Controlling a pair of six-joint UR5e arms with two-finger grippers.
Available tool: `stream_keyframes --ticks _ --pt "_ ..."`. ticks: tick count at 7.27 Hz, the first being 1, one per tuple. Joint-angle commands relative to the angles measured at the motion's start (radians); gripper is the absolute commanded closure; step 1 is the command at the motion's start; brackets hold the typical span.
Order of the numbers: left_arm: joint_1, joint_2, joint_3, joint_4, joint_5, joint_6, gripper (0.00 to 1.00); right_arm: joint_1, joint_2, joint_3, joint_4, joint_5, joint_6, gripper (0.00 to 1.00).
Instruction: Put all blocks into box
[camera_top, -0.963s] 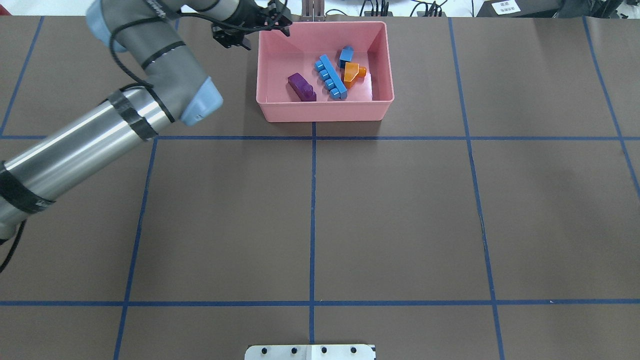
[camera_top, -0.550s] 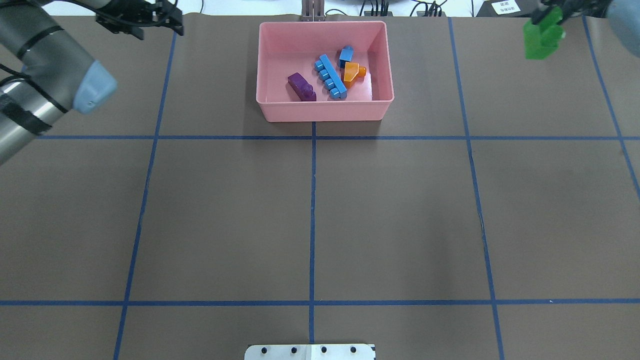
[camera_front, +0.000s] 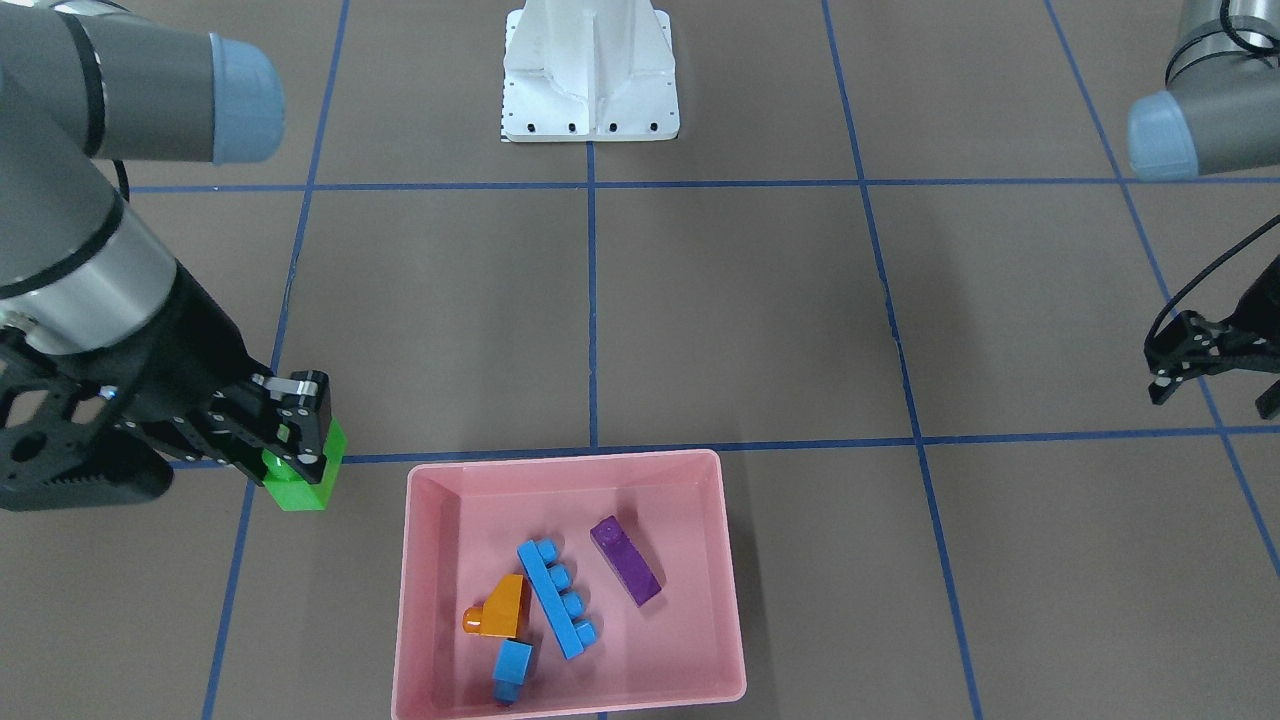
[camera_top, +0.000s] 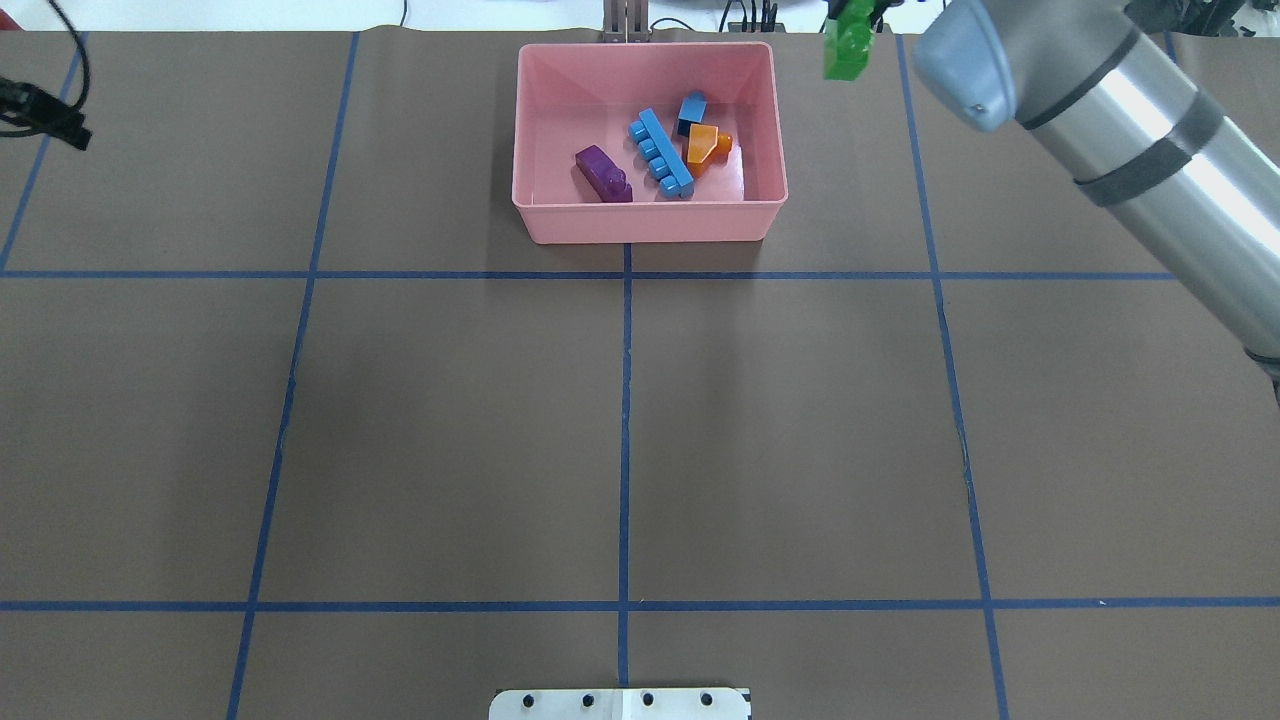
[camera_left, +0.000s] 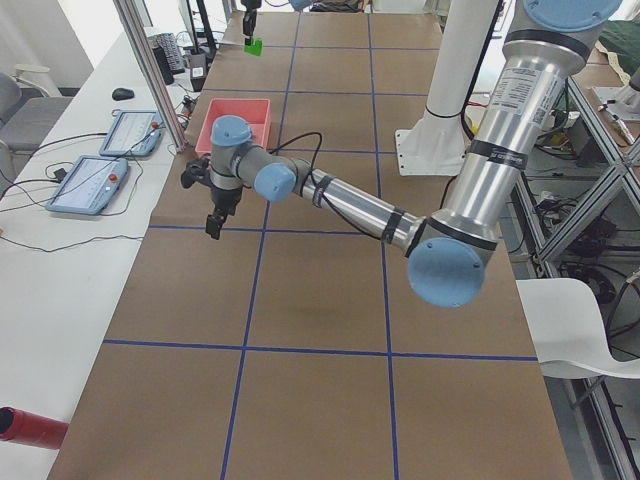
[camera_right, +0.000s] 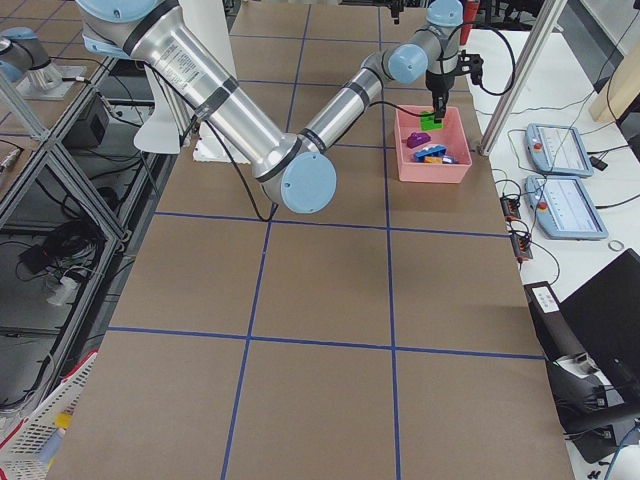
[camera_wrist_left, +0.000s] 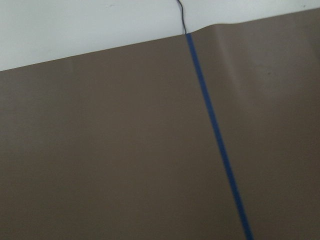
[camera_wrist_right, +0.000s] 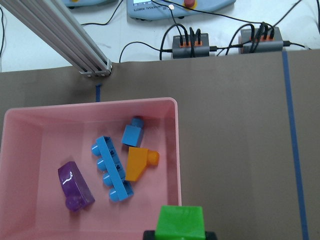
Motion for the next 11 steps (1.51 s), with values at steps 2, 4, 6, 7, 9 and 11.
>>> stream_keyframes --ticks 2,4,6,7,9,11 --pt "-0.079 0.163 -0.061 -0.041 -0.001 0.047 0.0 -0.095 0.074 -0.242 0.33 -0.178 0.045 1.0" --pt "-0.084 0.183 -0.049 -0.044 0.036 0.053 0.0 -0.148 0.123 -0.3 0.351 -0.234 0.056 1.0" --pt "-0.085 0.223 -0.049 -0.036 0.11 0.067 0.0 -0.159 0.126 -0.309 0.351 -0.235 0.067 0.58" --pt "-0.085 0.248 -0.058 -0.03 0.102 0.103 0.0 -0.165 0.146 -0.324 0.351 -0.243 0.068 0.01" --pt "-0.109 0.249 -0.064 0.011 0.044 0.18 0.0 -0.164 0.146 -0.32 0.332 -0.24 0.036 0.0" --pt "-0.142 0.249 -0.067 0.052 0.007 0.196 0.0 -0.11 0.184 -0.263 0.111 -0.188 -0.142 0.0"
